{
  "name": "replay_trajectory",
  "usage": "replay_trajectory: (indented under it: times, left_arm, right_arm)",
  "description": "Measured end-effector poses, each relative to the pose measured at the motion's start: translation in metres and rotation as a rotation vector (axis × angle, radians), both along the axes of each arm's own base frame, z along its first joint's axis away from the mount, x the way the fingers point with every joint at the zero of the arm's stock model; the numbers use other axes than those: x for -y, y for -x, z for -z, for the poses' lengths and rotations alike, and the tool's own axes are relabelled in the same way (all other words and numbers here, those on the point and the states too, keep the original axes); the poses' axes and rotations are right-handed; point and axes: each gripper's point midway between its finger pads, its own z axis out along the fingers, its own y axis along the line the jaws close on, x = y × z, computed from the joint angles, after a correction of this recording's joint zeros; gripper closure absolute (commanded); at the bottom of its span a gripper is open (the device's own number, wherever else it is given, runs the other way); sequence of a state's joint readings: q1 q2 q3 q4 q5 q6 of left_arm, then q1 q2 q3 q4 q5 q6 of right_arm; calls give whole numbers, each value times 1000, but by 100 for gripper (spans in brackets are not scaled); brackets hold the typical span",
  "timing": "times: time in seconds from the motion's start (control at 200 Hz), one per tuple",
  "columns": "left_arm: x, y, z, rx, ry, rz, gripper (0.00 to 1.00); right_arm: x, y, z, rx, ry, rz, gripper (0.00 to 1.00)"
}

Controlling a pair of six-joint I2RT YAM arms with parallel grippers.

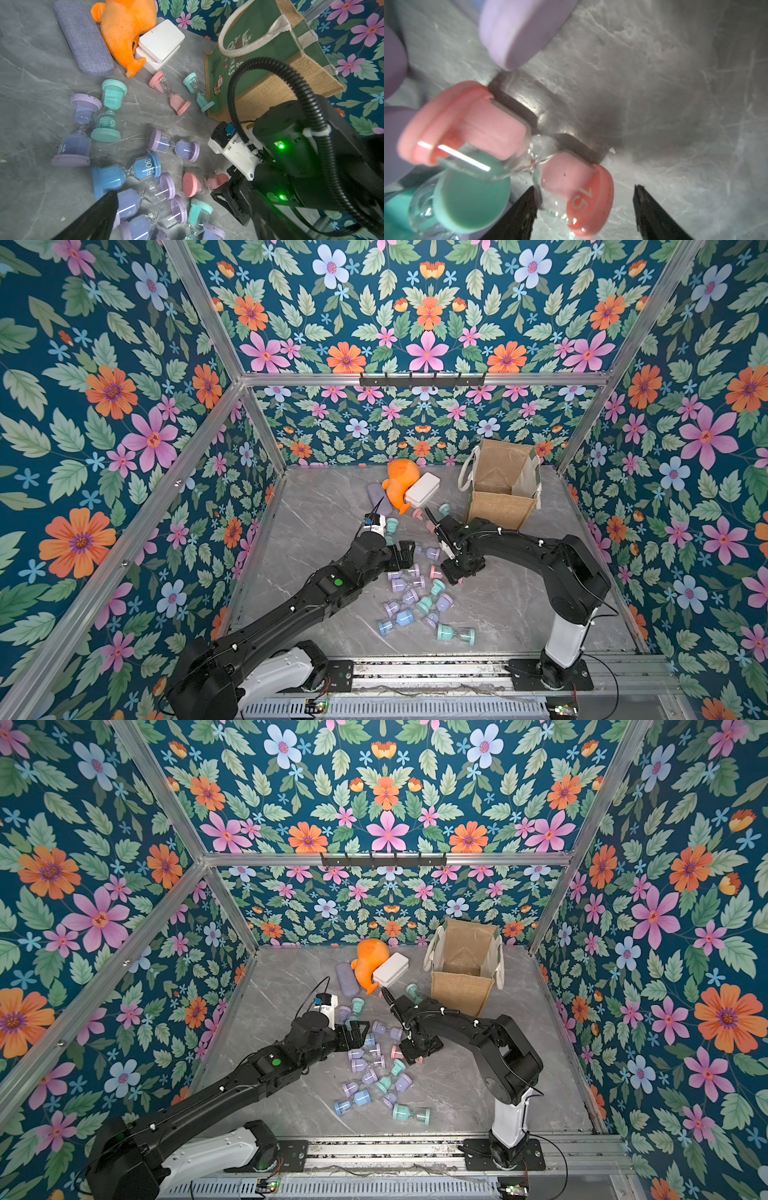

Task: Put the hourglass into the canvas bag
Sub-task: Pick up the hourglass from the center of the board.

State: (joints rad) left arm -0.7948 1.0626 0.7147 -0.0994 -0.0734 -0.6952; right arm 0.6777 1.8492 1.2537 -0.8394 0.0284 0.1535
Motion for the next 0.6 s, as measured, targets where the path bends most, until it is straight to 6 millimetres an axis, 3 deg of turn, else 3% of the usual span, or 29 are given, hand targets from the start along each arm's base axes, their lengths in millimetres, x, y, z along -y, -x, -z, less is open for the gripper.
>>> replay_trajectory:
  times: [0.6]
  left_arm:
    - [-2,-2,3,0,-34,-3,0]
  right_arm:
    - [-9,-5,18,-21,1,-47,36]
